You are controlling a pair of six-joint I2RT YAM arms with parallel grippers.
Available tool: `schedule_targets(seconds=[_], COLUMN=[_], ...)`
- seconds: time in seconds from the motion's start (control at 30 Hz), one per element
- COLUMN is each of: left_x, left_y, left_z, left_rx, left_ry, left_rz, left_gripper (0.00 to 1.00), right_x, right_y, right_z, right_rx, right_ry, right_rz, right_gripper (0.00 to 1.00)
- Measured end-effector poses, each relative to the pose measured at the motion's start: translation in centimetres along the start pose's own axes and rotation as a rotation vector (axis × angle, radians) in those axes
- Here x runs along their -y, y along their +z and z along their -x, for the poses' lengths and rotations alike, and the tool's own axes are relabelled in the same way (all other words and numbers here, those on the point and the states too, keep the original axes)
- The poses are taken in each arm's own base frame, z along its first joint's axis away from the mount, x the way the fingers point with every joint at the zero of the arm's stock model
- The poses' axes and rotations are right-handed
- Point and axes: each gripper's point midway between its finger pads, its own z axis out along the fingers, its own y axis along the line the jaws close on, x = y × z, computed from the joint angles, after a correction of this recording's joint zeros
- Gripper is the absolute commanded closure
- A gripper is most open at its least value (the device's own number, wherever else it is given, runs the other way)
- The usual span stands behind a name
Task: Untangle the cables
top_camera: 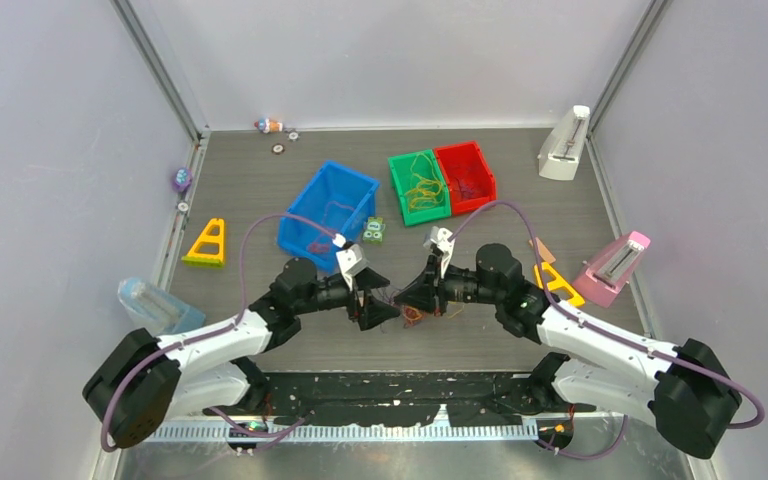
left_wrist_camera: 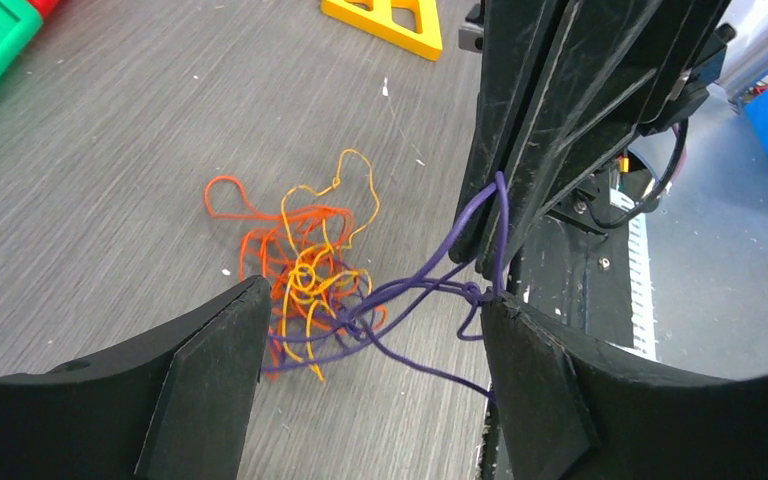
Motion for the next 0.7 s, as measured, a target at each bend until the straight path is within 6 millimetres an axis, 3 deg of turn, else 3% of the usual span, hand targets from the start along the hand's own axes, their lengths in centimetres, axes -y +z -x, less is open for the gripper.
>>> schedule_targets(seconds=[0.1, 0.2, 0.27, 0.3, 0.33, 0.37, 0.53, 0.7], left_x=[0.5, 1.2, 1.5, 1.6, 1.7, 1.6, 0.8, 0.4], left_y=[0.5, 1.0, 1.2, 1.3, 1.4, 1.4, 1.3, 0.8], left_z=[-0.4, -0.5, -0.3, -0.1, 0.0, 0.2, 0.4, 1.7], left_rx=[-0.018, -0.029, -0.029, -0.028, -0.028, -0.027, -0.032, 0.008], left_ry=[0.003, 0.019, 0.033, 0.037, 0.041, 0.049, 0.051, 0.067], left_rz=[-0.026, -0.051, -0.066, -0.069, -0.071, -0.068, -0.013, 0.036], left_gripper=[0.25, 0.54, 0.80, 0.94, 1.00, 1.00, 1.00, 1.00], right_x=[-0.6, -1.0, -1.2, -1.2, -1.2, -1.3, -0.5, 1.1], right_y=[0.3, 0.5, 0.6, 0.6, 0.6, 0.6, 0.2, -2.2], right_z=[1.1, 2.1, 2.5, 2.6, 2.7, 2.9, 3.6, 1.7], right_rx=[0.024, 0.047, 0.056, 0.061, 0.065, 0.070, 0.118, 0.198], right_ry=[0.001, -0.002, 0.002, 0.003, 0.006, 0.007, 0.014, 0.028], right_rz=[0.029, 0.043, 0.047, 0.049, 0.049, 0.050, -0.015, -0.148], right_gripper=[0.95, 0.95, 0.83, 0.64, 0.55, 0.42, 0.11, 0.01])
